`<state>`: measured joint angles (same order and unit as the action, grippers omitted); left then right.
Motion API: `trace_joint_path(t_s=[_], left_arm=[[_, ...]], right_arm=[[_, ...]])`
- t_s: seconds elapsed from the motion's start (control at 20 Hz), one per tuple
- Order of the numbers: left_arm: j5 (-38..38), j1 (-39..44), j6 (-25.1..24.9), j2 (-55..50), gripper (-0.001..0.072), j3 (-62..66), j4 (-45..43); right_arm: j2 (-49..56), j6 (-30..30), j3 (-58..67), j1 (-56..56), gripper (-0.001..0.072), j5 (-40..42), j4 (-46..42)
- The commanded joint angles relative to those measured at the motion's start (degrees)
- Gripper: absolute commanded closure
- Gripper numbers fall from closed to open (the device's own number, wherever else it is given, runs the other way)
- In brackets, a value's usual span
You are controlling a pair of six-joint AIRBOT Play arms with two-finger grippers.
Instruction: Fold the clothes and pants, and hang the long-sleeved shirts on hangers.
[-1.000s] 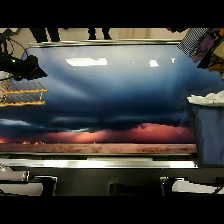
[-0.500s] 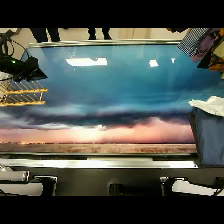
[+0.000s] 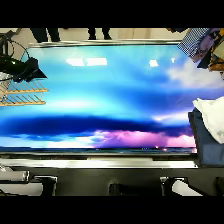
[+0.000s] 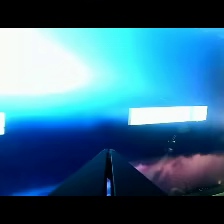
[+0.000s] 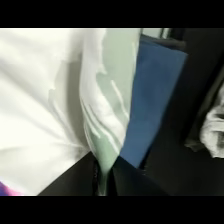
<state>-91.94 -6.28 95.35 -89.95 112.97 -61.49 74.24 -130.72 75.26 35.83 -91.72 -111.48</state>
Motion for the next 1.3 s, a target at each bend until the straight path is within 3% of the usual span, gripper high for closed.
trace_joint_path(t_s=[0.0,0.35,1.25], left_arm=[[-0.07,-0.04,0.00,0.04,0.0689,0.02,-0.02],[-0.04,-0.04,-0.04,0.04,0.0689,0.02,-0.02],[-0.02,-0.04,-0.44,0.02,0.0689,0.02,-0.02]], right_arm=[[-3.43,0.52,-10.32,0.04,0.0683,3.50,-2.38],[-3.48,3.52,-12.44,0.04,0.0682,3.37,-7.45],[-3.48,5.84,-12.44,0.04,0.0681,-1.60,-6.82]])
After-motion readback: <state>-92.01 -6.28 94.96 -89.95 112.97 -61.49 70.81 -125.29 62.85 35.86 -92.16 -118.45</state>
